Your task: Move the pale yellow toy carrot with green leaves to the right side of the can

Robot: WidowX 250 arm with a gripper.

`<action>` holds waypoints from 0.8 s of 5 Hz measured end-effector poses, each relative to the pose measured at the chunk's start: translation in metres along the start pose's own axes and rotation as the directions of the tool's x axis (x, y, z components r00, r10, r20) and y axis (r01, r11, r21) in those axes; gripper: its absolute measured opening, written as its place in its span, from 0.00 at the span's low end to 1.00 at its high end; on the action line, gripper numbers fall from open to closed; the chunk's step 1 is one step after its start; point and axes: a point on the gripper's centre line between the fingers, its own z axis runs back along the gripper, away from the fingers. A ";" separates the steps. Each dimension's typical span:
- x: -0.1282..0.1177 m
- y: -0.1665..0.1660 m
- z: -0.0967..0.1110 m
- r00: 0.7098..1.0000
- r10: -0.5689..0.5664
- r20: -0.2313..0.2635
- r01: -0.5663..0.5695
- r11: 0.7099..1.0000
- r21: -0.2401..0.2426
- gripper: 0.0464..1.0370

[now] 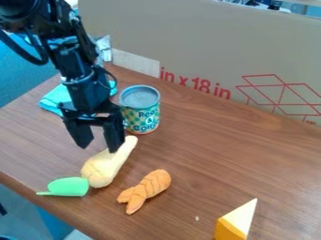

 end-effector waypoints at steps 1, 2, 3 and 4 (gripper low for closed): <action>0.000 -0.006 -0.001 1.000 -0.010 0.009 0.010 1.000 0.007 0.96; -0.007 0.005 -0.018 0.998 0.037 -0.040 -0.035 0.997 0.066 0.96; -0.012 0.016 -0.032 0.990 0.086 -0.115 -0.065 0.982 0.178 0.96; -0.013 0.023 -0.038 0.986 0.101 -0.129 -0.071 0.972 0.222 0.91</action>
